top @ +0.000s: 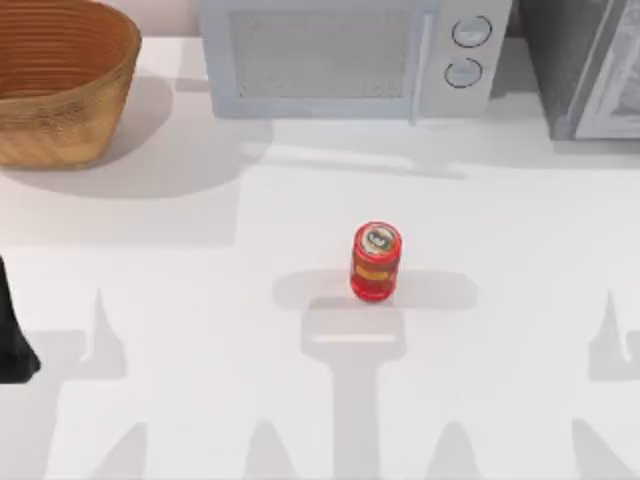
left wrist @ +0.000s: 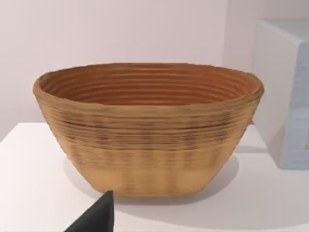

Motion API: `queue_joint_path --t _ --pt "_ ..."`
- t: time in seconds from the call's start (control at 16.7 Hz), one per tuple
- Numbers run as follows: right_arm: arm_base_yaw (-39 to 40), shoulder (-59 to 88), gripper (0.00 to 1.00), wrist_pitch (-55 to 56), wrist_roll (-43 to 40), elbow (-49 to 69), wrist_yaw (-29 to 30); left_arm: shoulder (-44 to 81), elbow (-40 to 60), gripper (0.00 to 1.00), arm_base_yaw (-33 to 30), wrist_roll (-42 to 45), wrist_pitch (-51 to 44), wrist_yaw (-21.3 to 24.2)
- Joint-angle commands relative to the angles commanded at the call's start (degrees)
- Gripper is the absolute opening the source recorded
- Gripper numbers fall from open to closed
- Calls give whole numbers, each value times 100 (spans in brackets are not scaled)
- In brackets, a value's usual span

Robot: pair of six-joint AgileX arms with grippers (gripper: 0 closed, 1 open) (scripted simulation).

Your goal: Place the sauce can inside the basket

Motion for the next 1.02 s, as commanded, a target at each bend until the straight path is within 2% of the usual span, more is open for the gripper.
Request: queue_joint_path --t 0.24,0.48,0.72,1.02 --pt "0 0 100 0 0 0 0 153 56 100 -22 2 100 74" --pt "0 0 100 0 0 0 0 1146 403 100 -148 20 734 535" --pt "0 0 100 0 0 0 0 2847 996 100 -361 50 1816 1321" --pt "0 0 100 0 0 0 0 5520 1930 100 -698 98 3521 2559"
